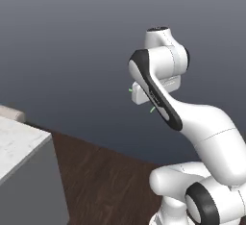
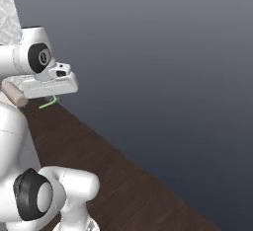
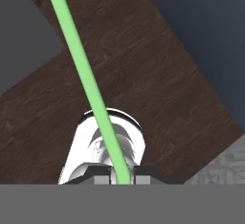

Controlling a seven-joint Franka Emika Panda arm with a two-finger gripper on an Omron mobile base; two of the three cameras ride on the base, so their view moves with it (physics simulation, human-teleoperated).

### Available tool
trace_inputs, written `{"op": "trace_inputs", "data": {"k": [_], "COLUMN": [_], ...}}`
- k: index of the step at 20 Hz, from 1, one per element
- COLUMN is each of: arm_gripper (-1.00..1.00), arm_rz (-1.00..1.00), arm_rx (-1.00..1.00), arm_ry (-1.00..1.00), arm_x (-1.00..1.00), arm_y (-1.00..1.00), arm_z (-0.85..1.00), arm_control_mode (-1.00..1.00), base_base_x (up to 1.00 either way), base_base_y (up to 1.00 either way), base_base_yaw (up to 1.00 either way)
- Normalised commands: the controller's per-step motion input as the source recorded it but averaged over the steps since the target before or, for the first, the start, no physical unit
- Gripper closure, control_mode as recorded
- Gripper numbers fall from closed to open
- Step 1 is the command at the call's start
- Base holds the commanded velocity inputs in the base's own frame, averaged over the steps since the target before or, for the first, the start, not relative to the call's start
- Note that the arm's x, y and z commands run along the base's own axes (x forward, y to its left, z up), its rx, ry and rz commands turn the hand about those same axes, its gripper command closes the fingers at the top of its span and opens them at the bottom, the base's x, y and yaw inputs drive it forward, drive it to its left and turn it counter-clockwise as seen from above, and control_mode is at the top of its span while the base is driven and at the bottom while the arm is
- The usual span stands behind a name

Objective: Take a straw from the drawer in front and place it inside the glass cup on the dining counter.

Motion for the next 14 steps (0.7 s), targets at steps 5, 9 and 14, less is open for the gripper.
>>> {"op": "trace_inputs", "data": {"k": [5, 9, 14], "arm_gripper": [1.00, 1.00, 1.00], "arm_rz": [0.00, 0.00, 0.00], "arm_rx": [0.00, 0.00, 0.00], "arm_ry": [0.00, 0.00, 0.00], "arm_x": [0.00, 0.00, 0.00], "arm_y": [0.00, 0.00, 0.00], "arm_z": [0.00, 0.00, 0.00], "arm_control_mode": [1.00, 1.00, 1.00], "base_base_x": [1.00, 0.96, 0.74], "base_base_y": [-0.19, -0.34, -0.64], "base_base_yaw": [0.74, 0.71, 0.62]}}
